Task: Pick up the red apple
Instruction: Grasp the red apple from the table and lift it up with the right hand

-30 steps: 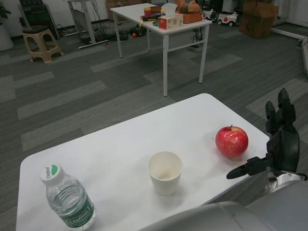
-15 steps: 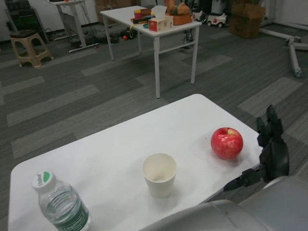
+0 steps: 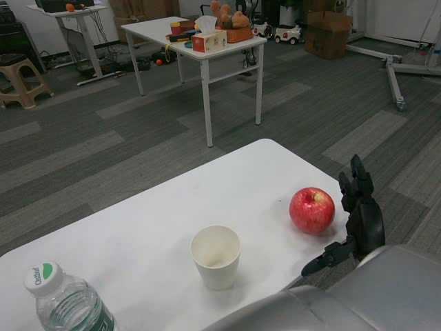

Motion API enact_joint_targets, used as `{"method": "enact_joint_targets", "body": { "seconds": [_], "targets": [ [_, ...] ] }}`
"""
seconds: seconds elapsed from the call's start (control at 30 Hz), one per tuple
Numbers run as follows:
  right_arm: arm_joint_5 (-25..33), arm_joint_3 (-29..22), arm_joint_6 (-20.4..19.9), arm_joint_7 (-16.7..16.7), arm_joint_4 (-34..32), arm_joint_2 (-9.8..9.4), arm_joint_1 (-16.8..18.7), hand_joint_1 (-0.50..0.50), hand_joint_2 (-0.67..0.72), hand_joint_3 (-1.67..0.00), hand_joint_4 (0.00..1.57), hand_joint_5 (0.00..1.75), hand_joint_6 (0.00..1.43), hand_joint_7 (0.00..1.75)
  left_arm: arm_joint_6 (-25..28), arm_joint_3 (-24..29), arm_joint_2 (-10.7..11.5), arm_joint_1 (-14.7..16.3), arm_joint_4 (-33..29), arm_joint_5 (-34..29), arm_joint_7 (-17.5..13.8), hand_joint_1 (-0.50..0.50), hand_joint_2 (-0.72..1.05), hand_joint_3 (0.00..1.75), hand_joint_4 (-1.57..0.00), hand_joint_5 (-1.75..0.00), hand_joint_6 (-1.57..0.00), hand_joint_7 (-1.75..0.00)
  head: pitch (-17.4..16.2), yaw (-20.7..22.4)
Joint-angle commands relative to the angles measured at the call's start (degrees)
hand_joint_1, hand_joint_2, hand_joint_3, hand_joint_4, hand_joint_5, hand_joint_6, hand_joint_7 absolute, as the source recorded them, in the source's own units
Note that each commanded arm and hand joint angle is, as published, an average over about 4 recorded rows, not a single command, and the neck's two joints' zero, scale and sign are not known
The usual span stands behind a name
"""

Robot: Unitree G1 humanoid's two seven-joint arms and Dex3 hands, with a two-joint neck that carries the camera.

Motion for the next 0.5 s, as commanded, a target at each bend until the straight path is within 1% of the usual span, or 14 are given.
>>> {"method": "enact_joint_targets", "body": {
  "seconds": [0.03, 0.27, 0.33, 0.37, 0.5],
  "targets": [
    [0.8, 0.6, -1.0, 0.3, 1.2, -0.74, -1.1, -0.5, 0.47, 0.0, 0.0, 0.0, 0.0, 0.0, -0.2, -0.3, 0.8, -0.8, 0.3, -0.1, -0.3, -0.47, 1.05, 0.0, 0.0, 0.0, 0.0, 0.0, 0.3, -0.6],
    [1.3, 1.8, -1.7, 0.6, 3.6, -1.29, -2.9, -0.49, 0.47, 0.0, 0.0, 0.0, 0.0, 0.0, -0.2, -0.4, 0.8, -0.6, 0.1, -0.1, -0.3, -0.48, 1.05, 0.0, 0.0, 0.0, 0.0, 0.0, 0.8, -3.1],
    [1.3, 2.1, -1.9, 0.7, 4.7, -1.42, -3.6, -0.49, 0.46, 0.0, 0.0, 0.0, 0.0, 0.0, -0.2, -0.4, 0.8, -0.5, 0.0, -0.1, -0.3, -0.48, 1.05, 0.0, 0.0, 0.0, 0.0, 0.0, 1.0, -3.7],
    [1.4, 2.1, -2.0, 0.8, 5.4, -1.55, -3.9, -0.5, 0.46, 0.0, 0.0, 0.0, 0.0, 0.0, -0.2, -0.4, 0.8, -0.5, 0.0, -0.1, -0.3, -0.48, 1.05, 0.0, 0.0, 0.0, 0.0, 0.0, 1.1, -4.2],
    [1.9, 2.3, -2.5, 0.9, 7.9, -2.1, -4.8, -0.49, 0.47, 0.0, 0.0, 0.0, 0.0, 0.0, -0.2, -0.5, 0.8, -0.3, -0.2, -0.1, -0.3, -0.48, 1.05, 0.0, 0.0, 0.0, 0.0, 0.0, 1.8, -6.1]
  ]
}}
